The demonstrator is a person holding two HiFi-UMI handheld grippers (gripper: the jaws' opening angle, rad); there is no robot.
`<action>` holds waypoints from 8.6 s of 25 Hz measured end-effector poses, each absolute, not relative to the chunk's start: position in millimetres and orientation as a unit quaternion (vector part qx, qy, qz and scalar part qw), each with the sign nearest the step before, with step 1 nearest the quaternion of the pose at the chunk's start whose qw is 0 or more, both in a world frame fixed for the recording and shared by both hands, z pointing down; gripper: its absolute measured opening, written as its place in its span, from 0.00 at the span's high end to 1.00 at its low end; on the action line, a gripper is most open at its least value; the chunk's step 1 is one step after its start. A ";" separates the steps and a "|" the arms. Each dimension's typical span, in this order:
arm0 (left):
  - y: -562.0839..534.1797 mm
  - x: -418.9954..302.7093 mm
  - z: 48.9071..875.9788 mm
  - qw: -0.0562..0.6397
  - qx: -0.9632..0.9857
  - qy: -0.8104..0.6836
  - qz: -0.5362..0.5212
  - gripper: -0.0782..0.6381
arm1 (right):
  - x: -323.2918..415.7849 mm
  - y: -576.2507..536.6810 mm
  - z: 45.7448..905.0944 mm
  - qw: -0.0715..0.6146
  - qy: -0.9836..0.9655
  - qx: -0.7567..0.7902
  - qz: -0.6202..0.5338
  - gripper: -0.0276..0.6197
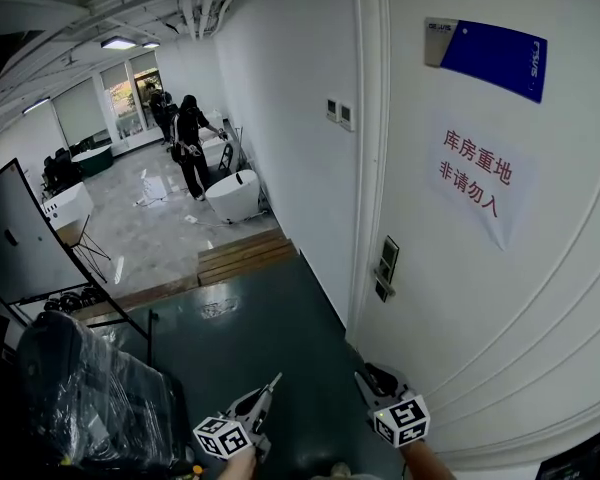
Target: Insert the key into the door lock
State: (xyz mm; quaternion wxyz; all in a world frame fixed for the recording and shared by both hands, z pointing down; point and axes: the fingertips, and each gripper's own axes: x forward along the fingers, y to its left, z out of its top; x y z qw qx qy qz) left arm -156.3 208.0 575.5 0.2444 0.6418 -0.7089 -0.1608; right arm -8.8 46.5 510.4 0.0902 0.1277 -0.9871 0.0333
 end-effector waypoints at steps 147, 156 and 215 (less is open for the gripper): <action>-119.8 -298.2 632.1 0.501 0.702 -0.426 -0.274 0.85 | -105.7 -196.0 541.3 0.128 -0.917 0.374 0.046 0.82; -136.1 -309.2 646.8 0.507 0.707 -0.412 -0.271 0.85 | -118.7 -206.2 545.1 0.135 -0.912 0.385 0.039 0.82; -284.5 -212.8 721.3 0.550 0.656 -0.445 -0.262 0.85 | -68.4 -273.3 563.3 0.152 -0.944 0.291 0.030 0.82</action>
